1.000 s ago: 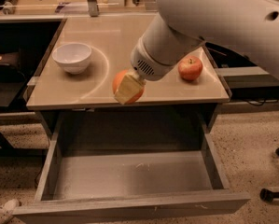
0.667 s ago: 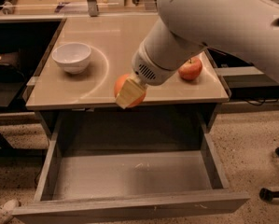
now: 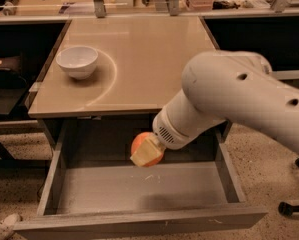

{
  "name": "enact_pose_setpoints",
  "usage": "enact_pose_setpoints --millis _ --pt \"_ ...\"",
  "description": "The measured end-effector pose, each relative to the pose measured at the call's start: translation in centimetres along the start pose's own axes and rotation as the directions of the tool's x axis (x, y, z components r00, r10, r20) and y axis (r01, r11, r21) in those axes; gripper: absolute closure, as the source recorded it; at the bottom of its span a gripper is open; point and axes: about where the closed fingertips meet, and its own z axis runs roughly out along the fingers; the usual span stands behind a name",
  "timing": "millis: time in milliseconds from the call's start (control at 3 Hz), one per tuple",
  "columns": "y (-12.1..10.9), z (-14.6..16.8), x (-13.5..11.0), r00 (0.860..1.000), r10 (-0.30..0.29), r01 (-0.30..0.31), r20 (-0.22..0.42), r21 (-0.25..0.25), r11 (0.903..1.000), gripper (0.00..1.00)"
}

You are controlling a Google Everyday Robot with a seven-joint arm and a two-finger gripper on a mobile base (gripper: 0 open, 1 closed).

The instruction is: Place orange into top drawer

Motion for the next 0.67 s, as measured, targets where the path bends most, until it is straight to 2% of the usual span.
enact_pose_setpoints --millis 333,667 --pt "0.48 5.04 3.47 0.997 0.067 -0.068 -0.029 -0.046 0.9966 1.0" --pt "0.48 5.55 3.84 0.997 0.07 -0.071 -0.03 -0.046 0.9964 1.0"
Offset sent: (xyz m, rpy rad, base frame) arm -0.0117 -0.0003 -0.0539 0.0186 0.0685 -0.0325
